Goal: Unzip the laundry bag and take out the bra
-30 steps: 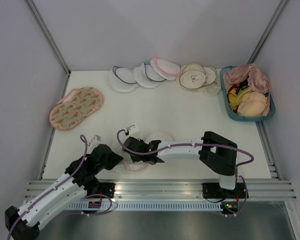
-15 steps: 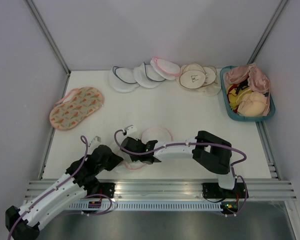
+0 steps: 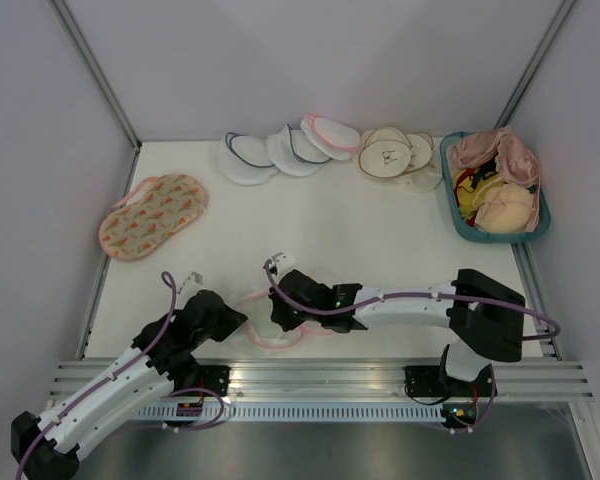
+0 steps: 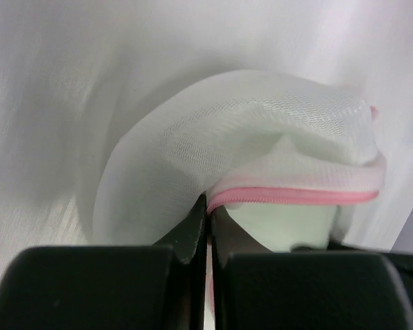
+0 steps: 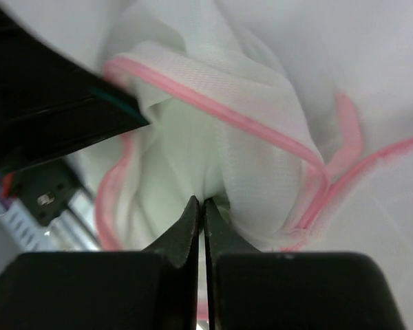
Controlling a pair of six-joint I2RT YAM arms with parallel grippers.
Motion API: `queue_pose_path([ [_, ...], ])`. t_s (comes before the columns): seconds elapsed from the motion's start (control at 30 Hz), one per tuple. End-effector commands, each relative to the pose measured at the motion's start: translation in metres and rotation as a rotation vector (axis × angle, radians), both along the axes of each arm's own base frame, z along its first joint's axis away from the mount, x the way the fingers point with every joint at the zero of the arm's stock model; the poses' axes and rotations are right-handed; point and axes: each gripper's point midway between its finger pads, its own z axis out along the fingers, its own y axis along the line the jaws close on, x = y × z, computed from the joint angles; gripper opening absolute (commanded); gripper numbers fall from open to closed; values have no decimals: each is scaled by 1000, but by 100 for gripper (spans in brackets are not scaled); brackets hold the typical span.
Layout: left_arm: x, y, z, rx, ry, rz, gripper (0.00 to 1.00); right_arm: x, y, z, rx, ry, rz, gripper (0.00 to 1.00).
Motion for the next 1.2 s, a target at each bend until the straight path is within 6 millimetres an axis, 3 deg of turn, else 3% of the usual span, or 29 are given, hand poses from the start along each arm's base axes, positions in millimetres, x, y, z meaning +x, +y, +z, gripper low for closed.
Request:
queue_pose_path([
  [0.0, 10, -4, 18, -26, -52, 18, 2, -28, 18, 54, 230, 46, 178, 0],
  [0.13, 16, -8, 25, -27, -70, 13, 2, -42, 17, 84, 419, 108, 254, 0],
  [0.2, 19, -11, 27, -22, -74, 7, 2, -40, 6, 86, 483, 145, 254, 0],
  [0.23, 20, -12, 28, -23, -76, 4, 2, -44, 9, 105, 588, 165, 284, 0],
  [0.27, 22, -14, 30, -25, -79, 1, 2, -47, 1, 102, 613, 183, 292, 0],
  [0.43, 25, -18, 33, -30, -85, -8, 2, -21, -17, 127, 720, 115, 201, 0],
  [0.47, 26, -19, 34, -32, -87, -8, 2, -11, -25, 124, 728, 85, 125, 0],
  [0.6, 25, -19, 32, -32, -84, -8, 2, 18, -65, 166, 854, -112, -35, 0],
  [0.63, 25, -19, 32, -36, -85, -10, 2, 23, -72, 164, 827, -122, -63, 0],
  [0.67, 25, -20, 33, -39, -86, -12, 2, 27, -80, 181, 849, -162, -82, 0],
  [0.7, 26, -21, 32, -38, -86, -13, 2, 39, -89, 184, 823, -214, -130, 0],
  [0.73, 26, -22, 34, -42, -89, -16, 2, 44, -98, 175, 754, -216, -175, 0],
  [0.77, 27, -23, 34, -41, -90, -21, 2, 54, -103, 184, 724, -245, -222, 0],
  [0.8, 28, -23, 35, -41, -92, -22, 2, 74, -121, 181, 655, -297, -358, 0],
  [0.83, 27, -24, 35, -42, -89, -25, 2, 80, -136, 162, 542, -289, -428, 0],
  [0.87, 28, -26, 36, -46, -91, -28, 2, 87, -145, 167, 515, -315, -482, 0],
  [0.97, 30, -31, 38, -61, -96, -37, 2, 95, -171, 164, 480, -363, -597, 0],
  [1.0, 31, -32, 37, -60, -93, -40, 2, 95, -173, 170, 513, -372, -611, 0],
  [1.17, 34, -37, 41, -75, -105, -48, 2, 101, -223, 194, 566, -481, -815, 0],
])
